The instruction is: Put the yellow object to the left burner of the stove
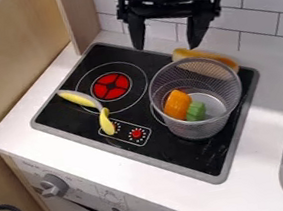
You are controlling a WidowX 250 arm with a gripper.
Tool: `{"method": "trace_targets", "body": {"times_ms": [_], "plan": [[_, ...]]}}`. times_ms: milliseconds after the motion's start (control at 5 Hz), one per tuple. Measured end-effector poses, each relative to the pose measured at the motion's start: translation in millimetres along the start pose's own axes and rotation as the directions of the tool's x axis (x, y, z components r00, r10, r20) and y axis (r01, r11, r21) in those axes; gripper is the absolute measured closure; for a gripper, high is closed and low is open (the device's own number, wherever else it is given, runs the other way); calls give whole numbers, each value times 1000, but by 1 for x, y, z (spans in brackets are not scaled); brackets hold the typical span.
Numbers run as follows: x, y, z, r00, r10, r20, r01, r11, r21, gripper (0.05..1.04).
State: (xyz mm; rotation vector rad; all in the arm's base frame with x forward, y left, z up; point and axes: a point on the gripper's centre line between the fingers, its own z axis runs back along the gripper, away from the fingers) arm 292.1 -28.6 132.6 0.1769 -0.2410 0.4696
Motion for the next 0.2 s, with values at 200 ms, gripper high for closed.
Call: {"method": "trace_targets", "body": {"times_ms": [200], "plan": [[0, 0, 0, 1000, 2, -2, -2, 1000, 1, 84]]}}
